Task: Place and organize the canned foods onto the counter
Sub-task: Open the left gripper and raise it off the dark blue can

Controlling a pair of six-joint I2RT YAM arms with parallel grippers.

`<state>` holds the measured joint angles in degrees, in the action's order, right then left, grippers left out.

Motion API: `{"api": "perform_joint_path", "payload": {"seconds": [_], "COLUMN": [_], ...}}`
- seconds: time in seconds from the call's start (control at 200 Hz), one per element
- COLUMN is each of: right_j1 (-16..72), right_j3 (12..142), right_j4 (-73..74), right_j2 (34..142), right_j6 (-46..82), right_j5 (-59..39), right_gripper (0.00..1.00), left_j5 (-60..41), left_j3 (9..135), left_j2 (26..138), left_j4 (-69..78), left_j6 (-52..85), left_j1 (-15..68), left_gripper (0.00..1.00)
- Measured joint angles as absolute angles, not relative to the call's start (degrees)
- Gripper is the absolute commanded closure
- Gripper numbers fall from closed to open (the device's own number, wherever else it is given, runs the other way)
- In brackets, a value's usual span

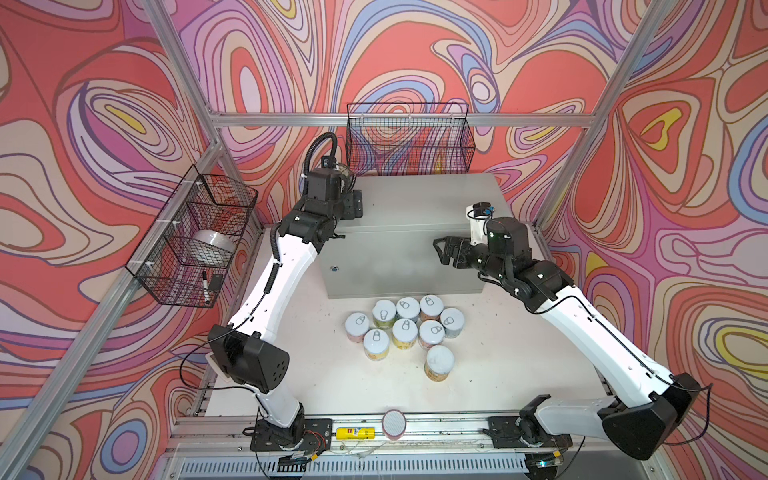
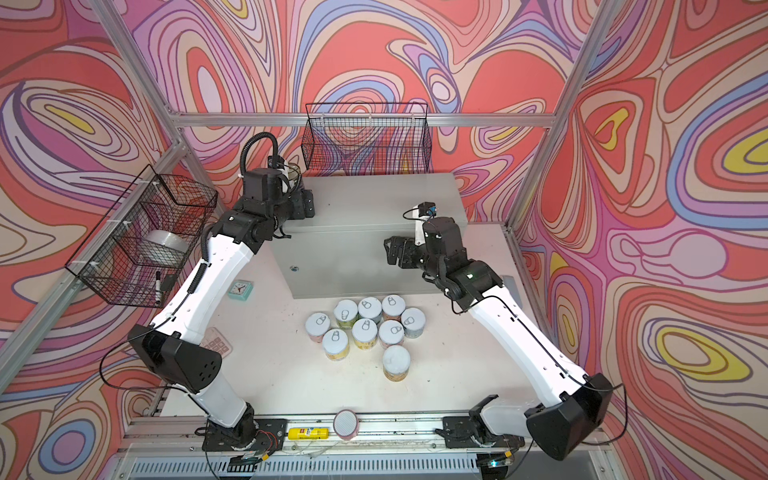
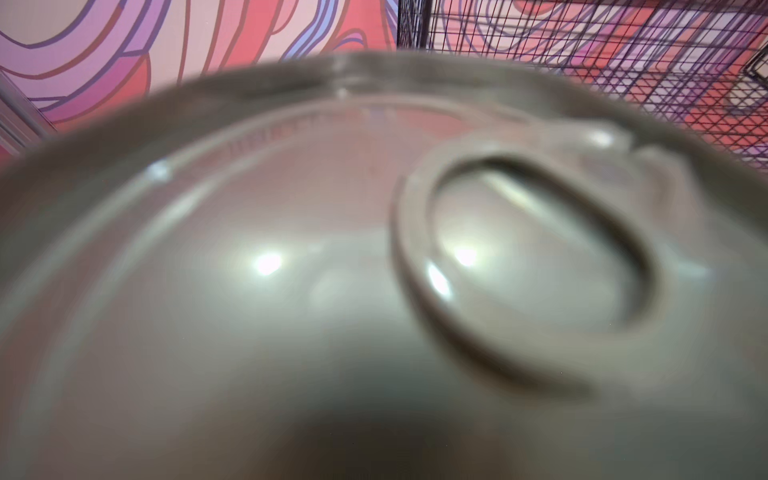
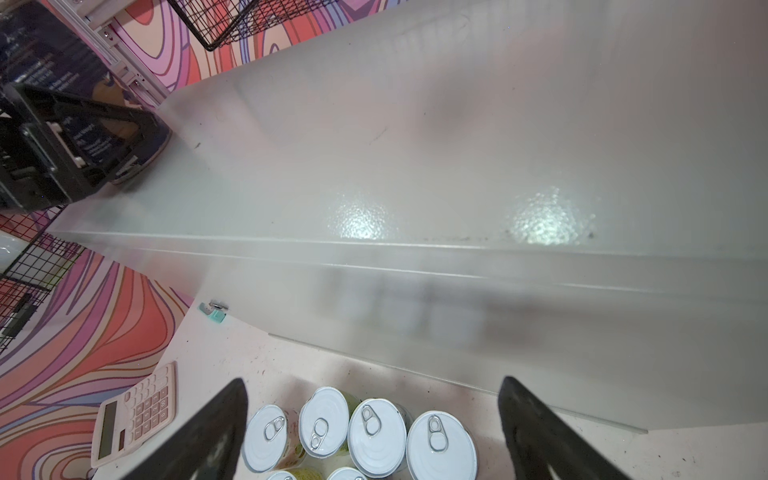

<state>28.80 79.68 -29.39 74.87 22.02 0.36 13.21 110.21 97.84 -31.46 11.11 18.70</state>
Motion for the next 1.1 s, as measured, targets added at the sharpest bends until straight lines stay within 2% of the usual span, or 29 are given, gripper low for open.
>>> {"api": "perform_joint_path", "payload": {"seconds": [0.541, 1.101], "right_j1": [28.80, 28.80], "right_j3": [79.68, 80.16], "right_j4": [-28.71, -28.01], "right_j2": [76.60, 79.42], "right_j6": [22.22, 23.27], "right_j5": [0.32, 0.36], "right_gripper": [0.04, 0.04], "left_j5": [13.52, 12.43], "left_j3": [115.74, 122.78], "left_j2": [102.24, 108.75], "left_j4": [-30.11, -28.36], "left_j6": [8.95, 8.32], "left_j1": [14.87, 13.34], "left_gripper": [0.14, 0.13]}}
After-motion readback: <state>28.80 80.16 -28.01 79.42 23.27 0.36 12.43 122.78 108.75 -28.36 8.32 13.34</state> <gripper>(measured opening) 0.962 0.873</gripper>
